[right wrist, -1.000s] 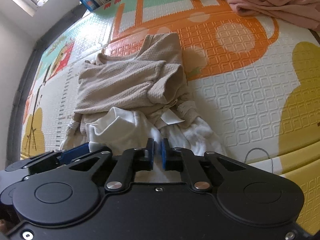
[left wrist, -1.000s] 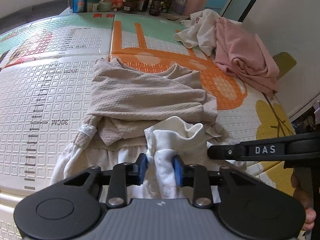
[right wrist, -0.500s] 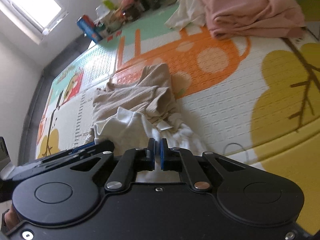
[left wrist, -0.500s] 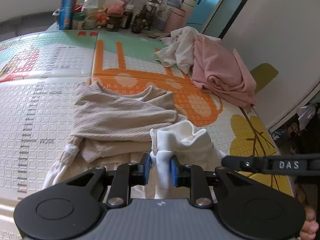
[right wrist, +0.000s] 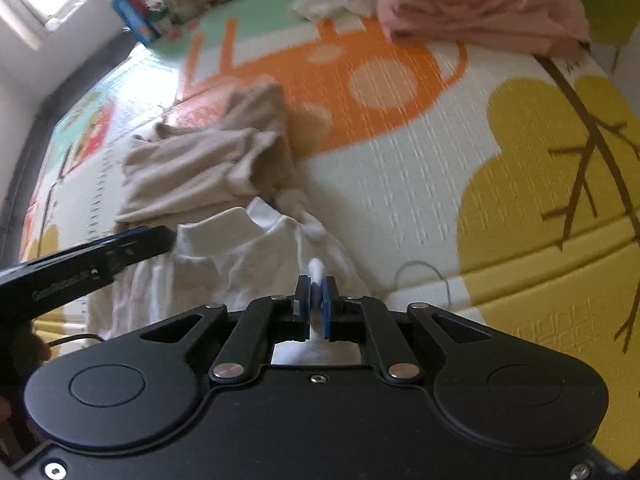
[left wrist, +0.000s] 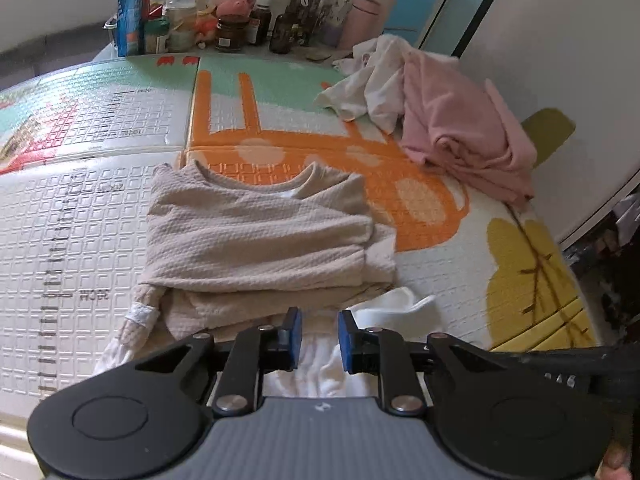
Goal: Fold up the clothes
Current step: 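Pinch the folded white leg end with the left gripper and straighten it, then open the left gripper and lift it off the folded leg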
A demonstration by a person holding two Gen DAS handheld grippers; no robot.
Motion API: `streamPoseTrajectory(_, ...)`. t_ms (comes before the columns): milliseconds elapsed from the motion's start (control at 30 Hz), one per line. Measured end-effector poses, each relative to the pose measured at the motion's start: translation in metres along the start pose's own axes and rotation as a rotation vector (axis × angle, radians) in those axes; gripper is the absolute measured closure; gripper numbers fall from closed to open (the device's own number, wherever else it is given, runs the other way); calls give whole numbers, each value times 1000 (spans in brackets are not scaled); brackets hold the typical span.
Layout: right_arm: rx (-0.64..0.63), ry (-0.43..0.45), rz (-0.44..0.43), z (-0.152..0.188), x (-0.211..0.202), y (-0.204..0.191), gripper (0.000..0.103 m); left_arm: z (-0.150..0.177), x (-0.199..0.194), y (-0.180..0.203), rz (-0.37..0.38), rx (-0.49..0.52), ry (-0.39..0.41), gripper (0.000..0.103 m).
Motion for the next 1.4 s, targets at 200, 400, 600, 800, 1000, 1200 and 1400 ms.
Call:
streamPoseTrajectory(200,66,80,-69,-9,-16,12,96,3,-12,8,43,34,45,79)
streamPoseTrajectory(400,49,67,-136,-21,-11,3,96,7,-12,30,120,109,47,78)
streamPoseTrajectory(600,33,38,-202,-33,-1,-7,96,14,8,42,135,140,-9,78)
streamPoseTrajectory(800,19,-1,-248,-44,12,-16,96,13,26,31,92,83,-67,78)
streamPoseTrajectory(1000,9,-60,-213,-48,40,-20,96,11,29,20,97,37,-78,78)
streamPoseTrajectory(1200,33,-67,-144,-50,58,-12,103,7,35,8,118,-35,-86,80)
streamPoseTrajectory(1400,48,-68,-139,-50,62,-8,103,3,43,-11,161,-156,-115,91)
Point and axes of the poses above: each gripper's, at about its wrist camera, not at the fingertips, and x roughly the way its jaws point, y to its right, z to its underside, the point moved 2 cm from there along x, roughly the way its jaws point, and after that the axes turned 10 degrees about -y, right-handed, at the moved point
